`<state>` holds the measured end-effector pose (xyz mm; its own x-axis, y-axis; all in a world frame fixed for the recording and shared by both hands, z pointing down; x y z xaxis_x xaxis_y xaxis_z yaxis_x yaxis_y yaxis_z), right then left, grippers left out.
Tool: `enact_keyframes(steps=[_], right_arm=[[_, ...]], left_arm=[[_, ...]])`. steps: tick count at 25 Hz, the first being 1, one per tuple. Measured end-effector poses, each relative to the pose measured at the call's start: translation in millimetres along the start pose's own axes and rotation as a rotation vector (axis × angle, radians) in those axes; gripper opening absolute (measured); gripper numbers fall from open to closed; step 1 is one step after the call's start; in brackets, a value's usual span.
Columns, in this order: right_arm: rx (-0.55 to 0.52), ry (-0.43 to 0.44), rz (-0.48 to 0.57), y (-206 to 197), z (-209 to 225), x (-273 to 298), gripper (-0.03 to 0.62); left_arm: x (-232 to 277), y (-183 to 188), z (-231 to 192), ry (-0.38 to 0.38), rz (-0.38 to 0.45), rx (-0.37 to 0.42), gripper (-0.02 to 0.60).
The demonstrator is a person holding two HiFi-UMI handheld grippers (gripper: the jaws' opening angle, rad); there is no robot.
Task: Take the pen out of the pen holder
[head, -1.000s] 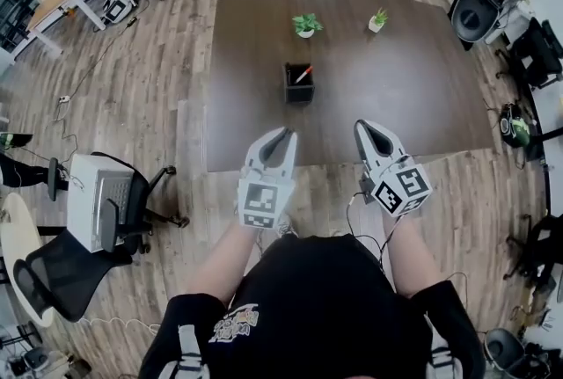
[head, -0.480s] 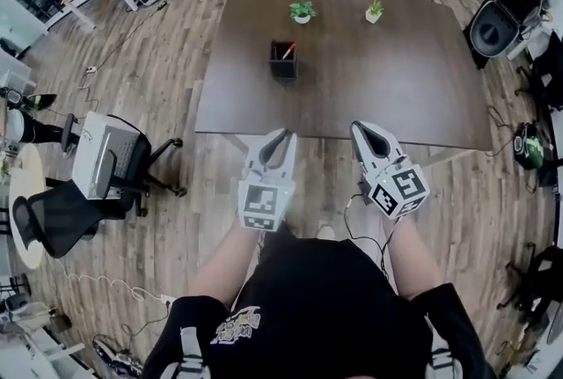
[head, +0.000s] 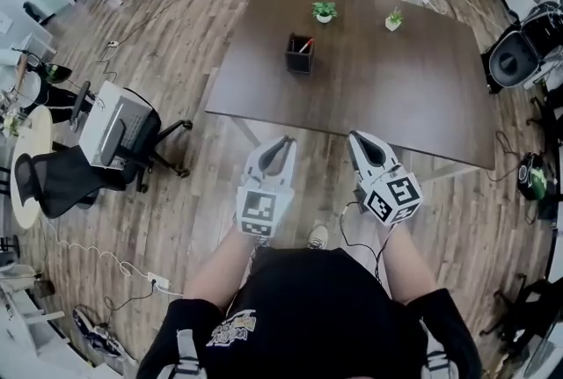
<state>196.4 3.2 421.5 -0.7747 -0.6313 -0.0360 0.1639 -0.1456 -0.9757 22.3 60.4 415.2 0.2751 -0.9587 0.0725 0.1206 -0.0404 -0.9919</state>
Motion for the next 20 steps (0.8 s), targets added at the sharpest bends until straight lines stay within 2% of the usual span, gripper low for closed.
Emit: enact_keyframes(steps=[10,20], right_arm=[[-0.009,-0.012,-0.011,-11.6,-58.7,20.4,0.005],[0.002,-0.141,-0.012,-19.9,-95.0,12.1,0.003]], left_arm=[[-39.0,-1.6,-34.0,-0.036,0.022,-0.017,0.034],[-58.9,-2.1,-56.6,-0.141,0.053,-0.036,0.034]])
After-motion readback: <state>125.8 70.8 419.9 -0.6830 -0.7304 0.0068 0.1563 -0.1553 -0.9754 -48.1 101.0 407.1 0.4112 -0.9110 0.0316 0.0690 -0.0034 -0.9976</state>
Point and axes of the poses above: the fingertips, and each gripper's own axes: x forward along the fingers, z to its right, y out of its top, the point moved 5 cm from there along -x, backward along the fingers, and after that the axes turned 5 degrees about z, right-handed, at the moved point
